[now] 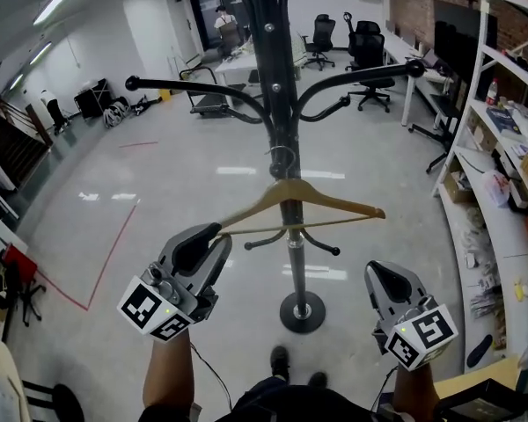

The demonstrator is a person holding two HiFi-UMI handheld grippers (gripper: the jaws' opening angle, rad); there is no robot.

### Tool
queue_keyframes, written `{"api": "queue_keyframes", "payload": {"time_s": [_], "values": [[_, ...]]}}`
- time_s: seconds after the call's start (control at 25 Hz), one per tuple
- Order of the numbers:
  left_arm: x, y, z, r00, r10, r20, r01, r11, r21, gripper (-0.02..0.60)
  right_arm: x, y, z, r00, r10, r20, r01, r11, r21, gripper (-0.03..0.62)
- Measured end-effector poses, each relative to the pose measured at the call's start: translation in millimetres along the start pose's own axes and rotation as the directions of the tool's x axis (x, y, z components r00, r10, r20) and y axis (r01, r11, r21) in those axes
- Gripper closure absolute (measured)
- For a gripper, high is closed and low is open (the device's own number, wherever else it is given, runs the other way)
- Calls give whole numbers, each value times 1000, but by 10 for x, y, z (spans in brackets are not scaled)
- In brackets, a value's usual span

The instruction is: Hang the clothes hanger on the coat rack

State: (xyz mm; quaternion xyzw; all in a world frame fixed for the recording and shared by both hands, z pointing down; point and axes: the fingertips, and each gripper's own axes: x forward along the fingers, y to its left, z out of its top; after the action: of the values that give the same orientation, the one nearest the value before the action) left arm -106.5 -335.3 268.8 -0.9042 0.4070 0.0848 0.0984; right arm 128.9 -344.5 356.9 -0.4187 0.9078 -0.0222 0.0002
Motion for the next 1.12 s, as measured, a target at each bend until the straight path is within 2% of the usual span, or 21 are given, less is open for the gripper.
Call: {"api": "queue_keyframes", "payload": {"time_s": [0.16, 0.2, 0.28, 0.48, 0.56, 0.68, 0.84, 0.96, 1.04, 1.12], "values": [[-319, -134, -184, 995, 91, -26, -94, 987, -131, 539, -126, 22, 13, 1000, 6, 11, -6, 1000, -11, 585], [-417, -182, -222, 994, 103, -31, -106, 981, -165, 569, -166, 65, 1, 1000, 4, 9, -4, 1000, -9, 585], [-590, -280, -242, 994, 110, -27, -113, 973, -202, 580, -251, 166, -15, 1000, -4, 5, 4, 1000, -6, 585], [-1102, -444, -255, 995, 92, -50, -99, 981, -168, 580, -440, 509, -78, 998, -48, -26, 47, 999, -23, 585], [-1399, -466, -274, 992, 117, -46, -123, 972, -201, 580, -517, 724, -178, 995, -74, -64, 71, 996, -47, 585], [-1847, -573, -244, 989, 137, -59, -147, 958, -245, 581, -677, 1120, -314, 990, -100, -98, 99, 995, -11, 585], [-2198, -840, -406, 990, 74, -117, -106, 948, -298, 581, -910, 1531, -483, 983, -118, -143, 122, 992, 19, 585], [-2442, -1091, -542, 988, 34, -154, -86, 935, -345, 581, -1151, 1849, -448, 980, -122, -155, 126, 992, 19, 585], [-2578, -1235, -531, 986, 35, -161, -91, 932, -351, 581, -1316, 2029, -354, 985, -110, -131, 112, 994, 12, 586], [-2621, -1364, -416, 988, 61, -144, -105, 939, -328, 581, -1478, 2095, -295, 988, -105, -112, 106, 994, 9, 586]]}}
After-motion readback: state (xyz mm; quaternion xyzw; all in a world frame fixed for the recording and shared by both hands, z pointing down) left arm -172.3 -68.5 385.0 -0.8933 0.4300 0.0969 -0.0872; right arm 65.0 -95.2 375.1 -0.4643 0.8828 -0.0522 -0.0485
